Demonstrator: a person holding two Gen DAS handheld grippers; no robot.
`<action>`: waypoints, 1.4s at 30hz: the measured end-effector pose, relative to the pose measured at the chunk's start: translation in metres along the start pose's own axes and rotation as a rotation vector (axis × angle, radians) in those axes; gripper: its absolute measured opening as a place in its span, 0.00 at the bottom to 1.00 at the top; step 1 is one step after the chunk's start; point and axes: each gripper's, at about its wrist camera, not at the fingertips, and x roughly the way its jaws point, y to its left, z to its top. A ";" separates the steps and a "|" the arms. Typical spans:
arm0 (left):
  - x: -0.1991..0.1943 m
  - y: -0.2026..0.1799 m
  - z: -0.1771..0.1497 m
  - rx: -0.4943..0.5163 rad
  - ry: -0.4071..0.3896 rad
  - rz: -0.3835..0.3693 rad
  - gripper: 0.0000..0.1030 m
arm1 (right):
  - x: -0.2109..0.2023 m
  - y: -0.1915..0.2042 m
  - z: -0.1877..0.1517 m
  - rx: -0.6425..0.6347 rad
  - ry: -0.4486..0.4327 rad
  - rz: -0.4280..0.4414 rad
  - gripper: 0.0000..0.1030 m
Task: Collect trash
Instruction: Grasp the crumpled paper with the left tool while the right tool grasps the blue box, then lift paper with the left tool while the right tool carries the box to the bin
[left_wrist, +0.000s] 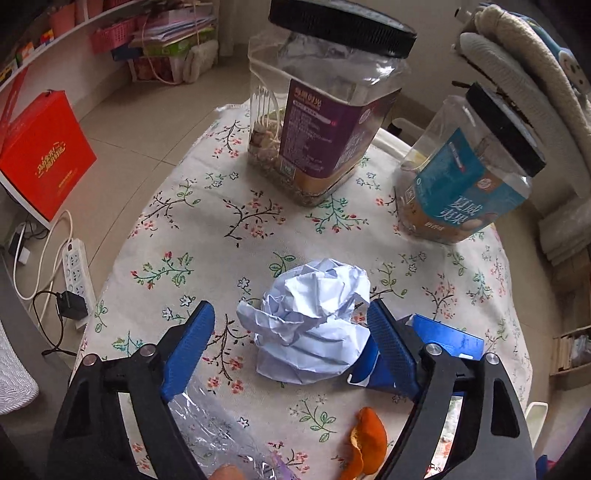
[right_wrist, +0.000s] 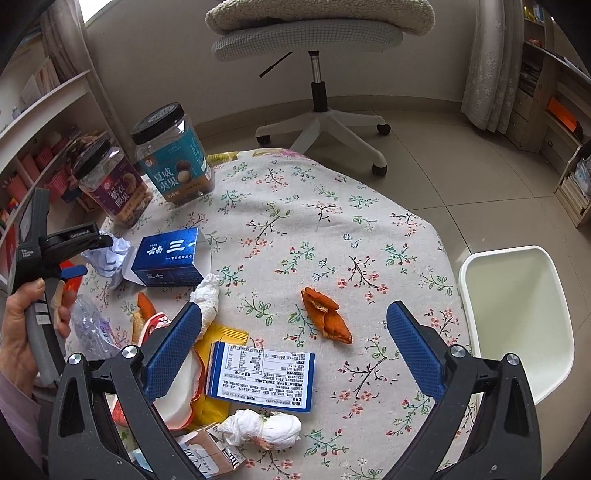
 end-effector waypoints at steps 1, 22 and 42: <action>0.003 -0.001 0.001 0.007 0.013 0.008 0.70 | 0.002 0.001 -0.001 -0.013 0.004 0.003 0.93; -0.151 0.017 -0.001 -0.057 -0.229 -0.287 0.22 | 0.111 0.193 0.054 -1.030 0.207 0.138 0.90; -0.173 0.033 -0.001 -0.054 -0.266 -0.261 0.22 | 0.120 0.176 0.058 -0.771 0.295 0.260 0.53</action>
